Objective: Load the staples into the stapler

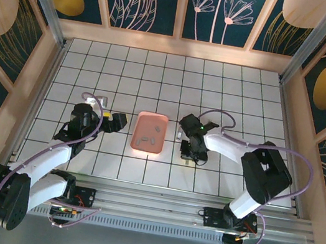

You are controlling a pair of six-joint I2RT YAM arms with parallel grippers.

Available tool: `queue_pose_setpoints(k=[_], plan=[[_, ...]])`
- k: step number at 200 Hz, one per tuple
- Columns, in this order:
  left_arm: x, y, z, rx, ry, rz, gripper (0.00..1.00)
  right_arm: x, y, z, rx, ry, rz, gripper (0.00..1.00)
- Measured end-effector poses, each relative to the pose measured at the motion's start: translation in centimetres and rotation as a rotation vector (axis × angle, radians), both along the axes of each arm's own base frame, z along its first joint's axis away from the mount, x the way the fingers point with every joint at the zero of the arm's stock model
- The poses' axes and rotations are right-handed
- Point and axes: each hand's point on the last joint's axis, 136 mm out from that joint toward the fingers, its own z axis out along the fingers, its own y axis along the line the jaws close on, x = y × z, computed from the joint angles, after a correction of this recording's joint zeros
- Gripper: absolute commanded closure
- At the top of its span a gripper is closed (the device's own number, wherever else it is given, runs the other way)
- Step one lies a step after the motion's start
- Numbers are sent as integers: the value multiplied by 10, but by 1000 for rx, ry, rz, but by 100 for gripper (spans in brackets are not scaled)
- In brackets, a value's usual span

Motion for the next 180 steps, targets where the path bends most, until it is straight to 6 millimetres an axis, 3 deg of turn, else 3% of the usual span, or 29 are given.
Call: queue_pose_setpoints(k=[60, 97, 180], plan=[[8, 3, 10, -1, -51, 25, 8, 38, 21, 47, 107, -280, -58, 83], [12, 6, 15, 5, -82, 44, 8, 66, 30, 62, 148, -423, -101, 83], [16, 9, 14, 37, -103, 56, 8, 91, 36, 47, 104, -506, -125, 83]])
